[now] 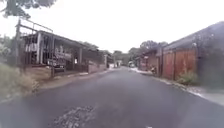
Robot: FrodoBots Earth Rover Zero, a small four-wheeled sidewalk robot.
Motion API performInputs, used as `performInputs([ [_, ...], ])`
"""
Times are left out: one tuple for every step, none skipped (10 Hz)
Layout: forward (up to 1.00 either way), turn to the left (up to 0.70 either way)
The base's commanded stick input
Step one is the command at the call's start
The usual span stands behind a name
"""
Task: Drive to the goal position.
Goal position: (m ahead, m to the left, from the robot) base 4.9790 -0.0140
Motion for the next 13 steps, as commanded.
performInputs([
  [0.5,-0.29],
  [0.5,-0.46],
  [0.5,-0.06],
  [0.5,0.0],
  [0.5,0.0],
  [0.5,0.0],
  [0.5,0.0],
  [0.5,0.0],
  [0.5,0.0],
  [0.5,0.0],
  [0.5,0.0],
  [0.5,0.0],
  [0.5,-0.03],
])
